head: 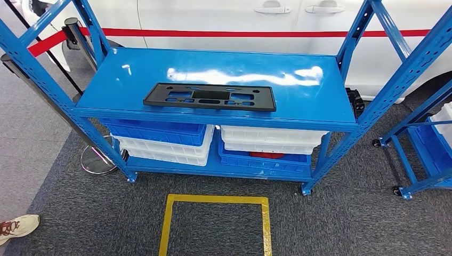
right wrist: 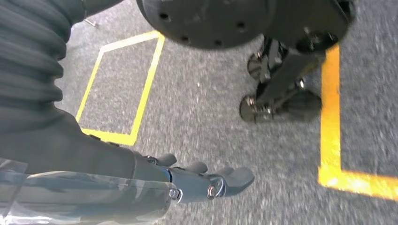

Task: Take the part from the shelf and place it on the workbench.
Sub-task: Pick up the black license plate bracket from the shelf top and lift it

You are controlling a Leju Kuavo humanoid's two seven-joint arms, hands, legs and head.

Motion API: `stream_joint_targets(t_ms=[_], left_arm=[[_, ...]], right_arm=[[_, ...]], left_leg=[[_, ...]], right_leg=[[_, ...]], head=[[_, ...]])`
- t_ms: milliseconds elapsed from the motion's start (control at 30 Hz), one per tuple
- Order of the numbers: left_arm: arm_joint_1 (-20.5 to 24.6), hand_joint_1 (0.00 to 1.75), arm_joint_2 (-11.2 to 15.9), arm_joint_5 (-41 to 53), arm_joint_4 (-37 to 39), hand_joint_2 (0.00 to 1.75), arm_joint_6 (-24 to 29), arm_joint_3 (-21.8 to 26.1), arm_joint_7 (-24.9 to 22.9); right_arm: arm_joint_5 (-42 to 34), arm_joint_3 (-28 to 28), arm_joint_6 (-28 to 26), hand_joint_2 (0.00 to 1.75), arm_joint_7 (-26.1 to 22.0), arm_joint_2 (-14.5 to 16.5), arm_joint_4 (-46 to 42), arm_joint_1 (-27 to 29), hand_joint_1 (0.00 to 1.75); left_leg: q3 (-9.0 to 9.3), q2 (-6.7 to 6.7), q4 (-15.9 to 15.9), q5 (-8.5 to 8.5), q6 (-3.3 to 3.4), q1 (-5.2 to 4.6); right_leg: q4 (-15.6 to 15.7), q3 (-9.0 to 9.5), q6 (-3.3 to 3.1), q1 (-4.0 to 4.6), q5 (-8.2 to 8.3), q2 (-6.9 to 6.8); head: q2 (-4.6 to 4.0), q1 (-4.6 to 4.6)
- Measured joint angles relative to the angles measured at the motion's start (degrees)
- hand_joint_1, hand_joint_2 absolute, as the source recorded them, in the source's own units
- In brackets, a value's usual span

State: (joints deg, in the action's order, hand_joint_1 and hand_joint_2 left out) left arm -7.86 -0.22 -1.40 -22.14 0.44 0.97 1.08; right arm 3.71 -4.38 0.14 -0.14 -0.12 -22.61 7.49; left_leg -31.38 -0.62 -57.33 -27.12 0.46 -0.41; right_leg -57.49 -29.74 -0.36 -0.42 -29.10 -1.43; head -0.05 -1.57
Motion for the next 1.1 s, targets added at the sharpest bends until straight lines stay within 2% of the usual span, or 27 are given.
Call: stream_joint_targets(t_ms=[300, 333, 433, 467, 600, 767, 900, 967, 1000, 1033, 1100], left_arm=[[1.75, 0.0, 0.31, -5.43, 1.2, 1.75, 1.72, -0.01, 3.01], [1.95, 0.0, 0.35, -6.13, 1.36, 1.31, 2.0, -0.01, 3.24], [2.66, 0.0, 0.52, -8.07, 2.14, 0.0, 2.91, -0.01, 3.89], [2.88, 0.0, 0.58, -8.71, 2.42, 0.0, 3.22, -0.01, 4.14], [3.61, 0.0, 0.85, -11.32, 3.48, 0.0, 4.5, 0.0, 5.31], [4.58, 0.0, 1.3, -14.58, 4.74, 0.0, 5.51, 0.3, 7.11], [5.26, 0.0, 1.89, -16.93, 5.7, 0.0, 5.98, 0.62, 8.48], [5.61, 0.0, 2.08, -18.02, 6.06, 0.0, 6.23, 0.78, 9.12], [5.82, 0.0, 2.13, -18.53, 6.22, 0.0, 6.33, 0.84, 9.41], [6.04, 0.0, 2.15, -19.02, 6.41, 0.0, 6.4, 0.89, 9.67], [6.44, 0.0, 2.15, -19.87, 6.79, 0.0, 6.44, 1.09, 10.08]], right_arm=[[13.4, -11.64, 0.9, 1.75, 0.79, 0.38, 1.83, -2.34, 0.0], [15.05, -12.85, 1.0, 1.75, 0.8, 0.4, 2.02, -2.63, 0.0], [19.71, -17.19, 1.16, 0.44, 0.82, 0.56, 2.75, -3.66, 0.0], [21.21, -18.77, 1.26, 0.0, 0.8, 0.64, 3.0, -3.98, 0.0], [26.75, -24.82, 2.22, 1.75, 0.08, 0.94, 3.97, -5.11, 0.0], [32.18, -32.32, 4.27, 1.75, -3.43, 1.51, 5.2, -6.51, 0.0], [35.76, -37.62, 6.64, 0.0, -7.89, 2.12, 6.05, -7.95, 0.0], [37.43, -39.8, 8.02, 0.0, -10.57, 2.36, 6.28, -8.9, 0.0], [38.17, -40.77, 8.8, 0.0, -12.06, 2.45, 6.33, -9.38, 0.0], [38.75, -41.52, 9.69, 0.0, -13.61, 2.56, 6.3, -9.84, 0.0], [39.04, -42.18, 11.65, 0.0, -16.51, 2.83, 5.77, -10.58, 0.0]], left_leg=[[0.0, 0.0, -0.01, -0.01, 0.01, -0.01], [0.0, 0.0, -0.02, -0.01, 0.02, -0.01], [0.0, 0.0, -0.01, -0.01, 0.02, -0.01], [0.0, 0.0, -0.01, -0.01, 0.02, -0.01], [0.0, 0.0, -0.01, -0.01, 0.02, -0.01], [-0.04, 0.01, -0.29, -0.17, 0.29, -0.15], [0.0, 0.01, -0.32, -0.37, 0.84, -0.35], [0.78, -0.07, 0.8, 0.11, 1.32, -0.14], [1.31, -0.11, 1.58, 0.47, 1.63, 0.05], [1.82, -0.16, 2.25, 0.77, 1.87, 0.25], [2.14, -0.34, 2.62, 0.87, 2.14, 0.34]], right_leg=[[0.0, 0.07, 0.0, -0.01, 0.0, 0.0], [0.0, 0.06, 0.0, -0.01, 0.0, 0.0], [0.0, 0.07, 0.0, -0.01, 0.0, 0.0], [0.0, 0.07, 0.0, -0.01, 0.0, 0.0], [0.0, 0.07, 0.0, -0.01, 0.0, 0.0], [0.13, 0.14, 0.14, -0.17, 0.03, -0.02], [0.33, 0.44, 0.55, -0.33, -0.03, -0.12], [0.43, 0.71, 0.94, -0.19, -0.19, -0.04], [-0.53, 0.42, 1.08, -0.14, -0.87, 0.2], [-2.74, -0.54, 1.19, -0.13, -2.13, 0.54], [-10.28, -4.43, 1.35, -0.34, -5.57, 1.14]], head=[[0.0, 0.0], [0.0, 0.0], [0.0, 0.0], [0.0, 0.0], [0.0, 0.0], [0.0, 0.0], [0.0, -0.02], [0.0, 0.01], [0.0, 0.05], [0.0, 0.1], [0.0, 0.16]])
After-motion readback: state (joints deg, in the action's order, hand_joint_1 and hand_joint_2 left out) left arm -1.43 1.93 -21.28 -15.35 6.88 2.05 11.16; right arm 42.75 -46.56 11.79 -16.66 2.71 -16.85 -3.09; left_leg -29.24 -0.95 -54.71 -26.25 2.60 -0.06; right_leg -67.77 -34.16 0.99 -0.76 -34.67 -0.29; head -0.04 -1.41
